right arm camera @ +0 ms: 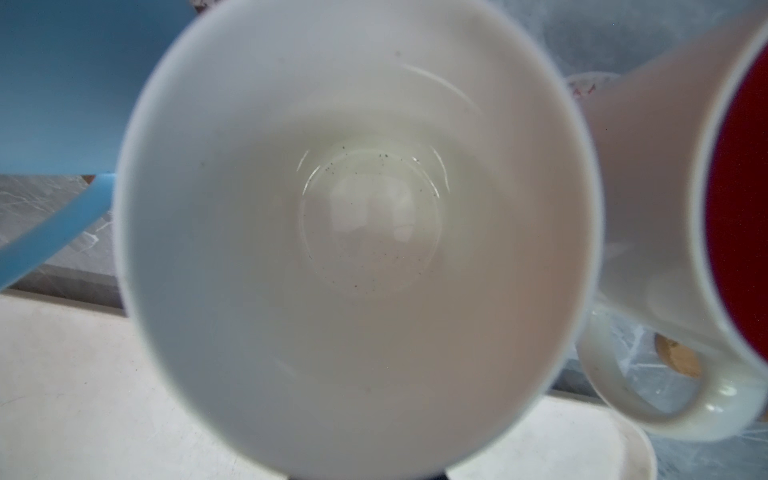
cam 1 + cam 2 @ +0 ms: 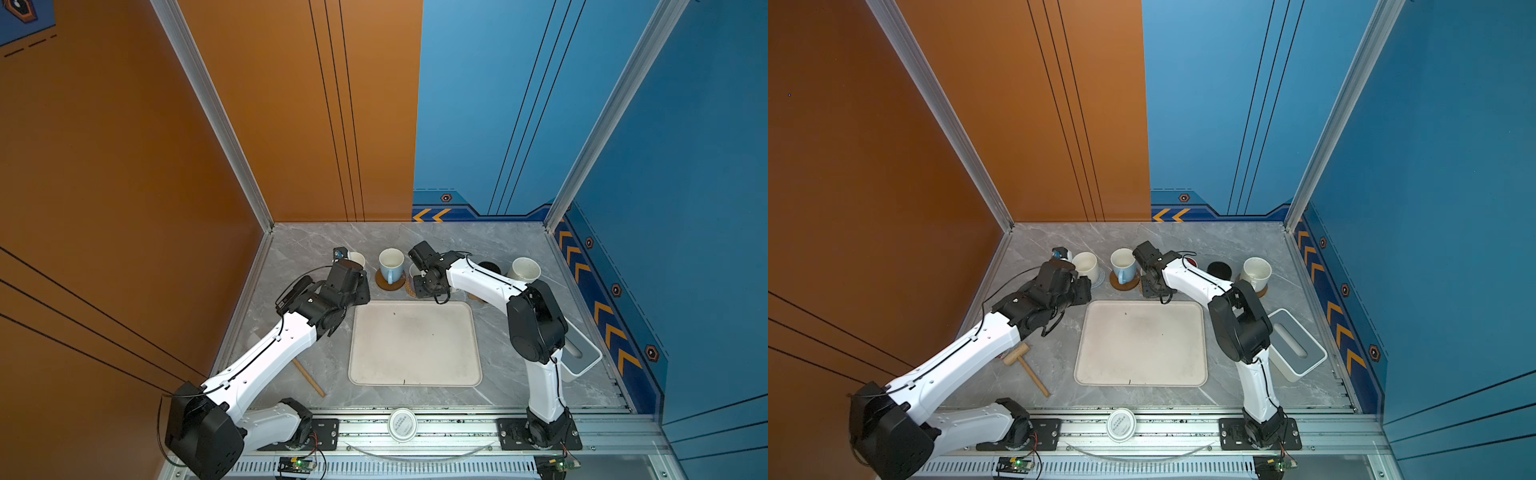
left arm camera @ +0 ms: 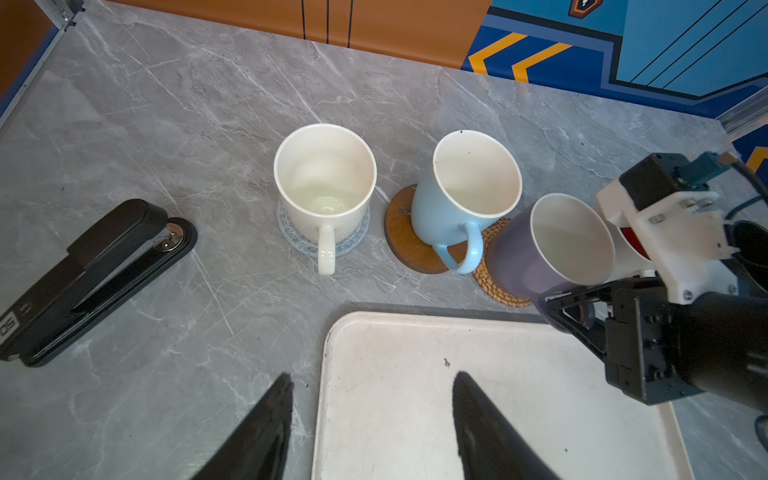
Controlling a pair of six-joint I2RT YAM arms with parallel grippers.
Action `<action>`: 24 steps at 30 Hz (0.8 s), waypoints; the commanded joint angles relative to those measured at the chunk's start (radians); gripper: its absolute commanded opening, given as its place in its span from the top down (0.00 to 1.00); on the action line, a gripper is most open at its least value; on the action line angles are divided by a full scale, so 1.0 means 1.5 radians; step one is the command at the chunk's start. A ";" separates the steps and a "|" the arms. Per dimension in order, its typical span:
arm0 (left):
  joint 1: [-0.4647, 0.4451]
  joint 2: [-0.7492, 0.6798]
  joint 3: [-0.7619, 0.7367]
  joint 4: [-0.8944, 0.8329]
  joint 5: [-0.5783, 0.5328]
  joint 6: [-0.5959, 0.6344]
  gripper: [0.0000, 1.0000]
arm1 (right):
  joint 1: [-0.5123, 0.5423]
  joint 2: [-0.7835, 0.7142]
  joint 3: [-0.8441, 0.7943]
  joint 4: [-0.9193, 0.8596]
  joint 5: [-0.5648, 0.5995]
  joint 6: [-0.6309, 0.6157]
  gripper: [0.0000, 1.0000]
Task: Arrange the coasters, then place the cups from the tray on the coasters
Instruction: 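Lower the lavender mug onto the woven rattan coaster with the right gripper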
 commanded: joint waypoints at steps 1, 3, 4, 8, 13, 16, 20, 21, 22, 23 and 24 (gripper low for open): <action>0.006 0.002 0.017 -0.022 -0.006 -0.008 0.38 | -0.004 0.002 0.006 0.026 -0.003 0.009 1.00; 0.006 0.002 0.015 -0.022 -0.006 -0.007 0.38 | -0.004 0.003 0.005 0.026 -0.003 0.009 1.00; 0.006 0.002 0.016 -0.021 -0.005 -0.008 0.38 | -0.005 0.003 0.005 0.026 -0.002 0.009 1.00; 0.006 0.001 0.016 -0.021 -0.005 -0.007 0.38 | -0.004 0.001 0.002 0.028 -0.004 0.009 0.92; 0.006 -0.001 0.015 -0.023 -0.007 -0.008 0.38 | -0.004 -0.002 0.001 0.028 -0.003 0.010 0.81; 0.006 -0.001 0.015 -0.023 -0.006 -0.008 0.38 | -0.003 -0.004 0.000 0.028 -0.002 0.010 0.73; 0.005 -0.002 0.014 -0.023 -0.006 -0.008 0.38 | -0.002 -0.006 0.000 0.029 -0.001 0.010 0.67; 0.006 -0.003 0.014 -0.023 -0.006 -0.008 0.38 | -0.003 -0.007 -0.001 0.028 -0.002 0.011 0.66; 0.006 -0.003 0.014 -0.023 -0.007 -0.008 0.38 | -0.002 -0.010 -0.001 0.028 -0.001 0.011 0.64; 0.005 -0.003 0.014 -0.023 -0.006 -0.008 0.38 | -0.001 -0.013 -0.003 0.028 0.000 0.011 0.63; 0.006 -0.004 0.014 -0.023 -0.007 -0.008 0.38 | -0.001 -0.016 -0.004 0.028 0.001 0.012 0.61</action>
